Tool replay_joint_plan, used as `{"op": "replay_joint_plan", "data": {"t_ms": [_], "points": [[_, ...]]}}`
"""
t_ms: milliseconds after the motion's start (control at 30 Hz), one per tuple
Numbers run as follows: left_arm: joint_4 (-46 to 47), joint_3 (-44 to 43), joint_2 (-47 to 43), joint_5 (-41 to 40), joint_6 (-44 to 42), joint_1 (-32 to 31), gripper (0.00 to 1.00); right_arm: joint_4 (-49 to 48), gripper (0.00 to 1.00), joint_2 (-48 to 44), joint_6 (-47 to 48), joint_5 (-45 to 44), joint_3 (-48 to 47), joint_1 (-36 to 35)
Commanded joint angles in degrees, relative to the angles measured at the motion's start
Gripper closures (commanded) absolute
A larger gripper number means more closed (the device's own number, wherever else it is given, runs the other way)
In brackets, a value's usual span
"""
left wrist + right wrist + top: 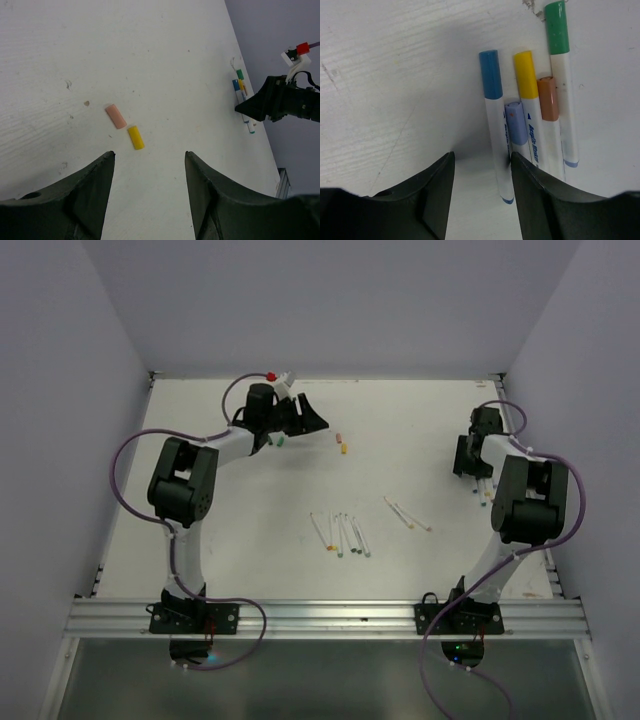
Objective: Open the pen caps
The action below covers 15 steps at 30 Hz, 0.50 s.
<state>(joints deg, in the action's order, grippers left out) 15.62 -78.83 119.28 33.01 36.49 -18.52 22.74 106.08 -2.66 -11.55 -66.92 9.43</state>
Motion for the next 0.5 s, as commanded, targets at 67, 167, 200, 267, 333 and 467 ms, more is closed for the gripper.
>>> {"op": "replay_joint_plan", "data": {"t_ms": [67,167,200,267,333,467], "points": [[2.8,0.8,-3.4,1.6,0.6,-0.2,0.39,-1.1,0.50,1.3,1.2,2.9,-0.5,0.2],[2.9,1.0,-3.4,1.7,0.6,-0.2,0.39,-0.9,0.56,3.4,1.2,3.6,-0.9,0.2],[2.9,1.2,-3.4,1.9,0.5,-0.2,0.39,-0.9,0.63,3.9,1.1,4.2,-1.4,0.1],[3.0,1.1,-3.3,2.5,0.5,-0.2,0.39,0.8,0.71,5.6,1.3,4.6,-2.5,0.1],[4.2,1.3,-3.1,4.2,0.9,-0.1,0.39,1.5,0.84,6.5,1.9,5.0,-3.5,0.1],[11.2,3.6,-3.3,8.8,4.6,-0.2,0.41,0.8,1.00,5.2,2.3,6.0,-3.6,-0.1]]}}
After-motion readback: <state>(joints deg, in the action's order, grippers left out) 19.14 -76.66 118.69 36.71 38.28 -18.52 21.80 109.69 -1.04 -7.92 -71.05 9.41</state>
